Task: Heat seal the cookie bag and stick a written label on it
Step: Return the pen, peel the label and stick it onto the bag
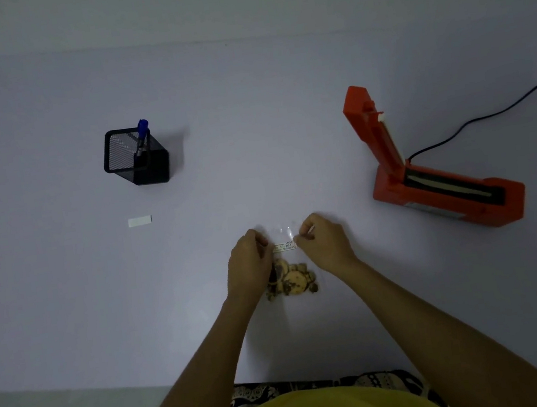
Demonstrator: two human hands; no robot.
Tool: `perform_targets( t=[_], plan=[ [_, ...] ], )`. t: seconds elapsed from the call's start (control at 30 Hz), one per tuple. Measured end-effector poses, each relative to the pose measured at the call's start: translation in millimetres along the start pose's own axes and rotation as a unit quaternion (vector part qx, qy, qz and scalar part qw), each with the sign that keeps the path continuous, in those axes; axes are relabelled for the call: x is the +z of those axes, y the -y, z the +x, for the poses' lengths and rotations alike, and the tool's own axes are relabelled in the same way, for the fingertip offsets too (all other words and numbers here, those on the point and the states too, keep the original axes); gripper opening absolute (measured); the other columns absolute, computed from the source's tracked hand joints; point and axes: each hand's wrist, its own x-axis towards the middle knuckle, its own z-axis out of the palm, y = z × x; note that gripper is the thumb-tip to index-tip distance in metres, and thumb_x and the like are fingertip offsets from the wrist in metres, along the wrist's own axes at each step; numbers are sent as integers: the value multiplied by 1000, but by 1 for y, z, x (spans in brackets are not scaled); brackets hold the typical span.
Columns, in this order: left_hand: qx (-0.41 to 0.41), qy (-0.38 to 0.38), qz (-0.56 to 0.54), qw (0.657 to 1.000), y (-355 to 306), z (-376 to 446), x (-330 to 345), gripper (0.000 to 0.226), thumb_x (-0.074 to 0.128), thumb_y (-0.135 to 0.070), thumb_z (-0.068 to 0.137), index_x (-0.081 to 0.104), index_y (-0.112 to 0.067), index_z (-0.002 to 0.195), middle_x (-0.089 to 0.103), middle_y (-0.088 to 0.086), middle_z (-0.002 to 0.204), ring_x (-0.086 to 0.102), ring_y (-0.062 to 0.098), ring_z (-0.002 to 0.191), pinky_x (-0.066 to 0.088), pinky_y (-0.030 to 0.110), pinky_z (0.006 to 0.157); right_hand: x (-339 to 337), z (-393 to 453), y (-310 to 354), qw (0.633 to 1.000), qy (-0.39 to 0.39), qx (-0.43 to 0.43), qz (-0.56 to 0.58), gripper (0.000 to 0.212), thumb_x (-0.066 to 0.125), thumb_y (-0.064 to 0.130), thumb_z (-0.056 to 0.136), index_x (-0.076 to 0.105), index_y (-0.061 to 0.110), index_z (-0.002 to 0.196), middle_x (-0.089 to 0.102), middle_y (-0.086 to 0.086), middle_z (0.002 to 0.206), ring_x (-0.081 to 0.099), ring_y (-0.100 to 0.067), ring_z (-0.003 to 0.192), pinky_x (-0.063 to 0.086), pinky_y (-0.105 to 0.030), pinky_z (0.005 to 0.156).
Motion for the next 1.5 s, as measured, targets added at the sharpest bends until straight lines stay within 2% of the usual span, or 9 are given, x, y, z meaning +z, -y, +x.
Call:
perform_targets(
  t=[0.1, 0.23, 0.43, 0.6, 0.73, 0.93, 1.03, 1.2, 1.5],
  plan=[
    [143, -50, 95, 984, 13, -16, 2, 17, 57, -21, 91, 61, -12, 105, 62, 5, 103, 57, 20, 92, 51, 30, 77, 2, -18, -13, 992, -48, -110, -48, 13, 59, 12, 89, 62, 13, 102, 66, 0, 92, 61, -14, 83, 50, -25, 71],
    [237, -14, 178, 955, 35, -29, 6, 43, 45, -40, 94, 57, -12, 125, 57, 7, 130, 53, 21, 118, 44, 34, 96, 10, -37, -37, 931, -60, -277, -230, 39, 51, 27, 93, 58, 10, 127, 61, -8, 128, 53, -23, 118, 46, -36, 96],
    [242, 32, 209, 947, 33, -29, 0, 57, 26, -51, 98, 57, -11, 126, 55, 9, 133, 49, 24, 123, 44, 38, 100, 18, -42, -51, 905, -63, -300, -294, 41, 51, 36, 93, 60, 12, 125, 54, -13, 138, 49, -29, 129, 42, -41, 101],
    [286, 57, 203, 935, 37, -38, -6, 64, 40, -59, 93, 47, -12, 136, 46, 7, 143, 40, 20, 132, 34, 38, 109, 12, -49, -61, 891, -55, -345, -289, 50, 53, 43, 92, 57, 9, 130, 51, -14, 141, 42, -29, 134, 30, -48, 113],
    [335, 76, 231, 910, 46, -30, -9, 63, 46, -56, 90, 50, -11, 133, 51, 8, 137, 45, 22, 128, 38, 45, 107, 9, -44, -75, 866, -14, -353, -353, 62, 46, 54, 92, 47, 13, 138, 46, -12, 146, 36, -29, 139, 21, -58, 114],
    [316, 38, 189, 929, 29, 45, -28, 56, 55, -35, 88, 47, -6, 135, 46, 12, 142, 38, 25, 134, 26, 46, 114, 2, 26, -28, 870, -49, -343, -350, 60, 44, 50, 93, 44, 16, 142, 45, -10, 147, 34, -28, 141, 14, -60, 115],
    [280, 30, 193, 940, 14, 97, -42, 59, 48, -33, 88, 44, -1, 137, 42, 17, 145, 35, 30, 136, 23, 46, 116, -2, 76, 9, 878, -72, -327, -342, 58, 43, 50, 93, 46, 16, 140, 47, -10, 146, 37, -28, 139, 14, -59, 115],
    [221, 24, 159, 962, -4, 166, -59, 65, 43, -27, 87, 30, 2, 144, 25, 18, 154, 22, 28, 143, 13, 26, 114, -7, 140, 54, 877, -100, -305, -357, 62, 39, 51, 90, 45, 17, 140, 47, -10, 146, 38, -28, 138, 14, -60, 114],
    [226, 27, 149, 962, -18, 202, -70, 61, 48, -15, 94, 21, 0, 147, 14, 13, 158, 13, 24, 146, 12, 29, 117, -7, 167, 75, 882, -106, -275, -367, 69, 31, 53, 88, 34, 17, 146, 37, -11, 152, 26, -30, 143, 8, -58, 116]
  ],
)
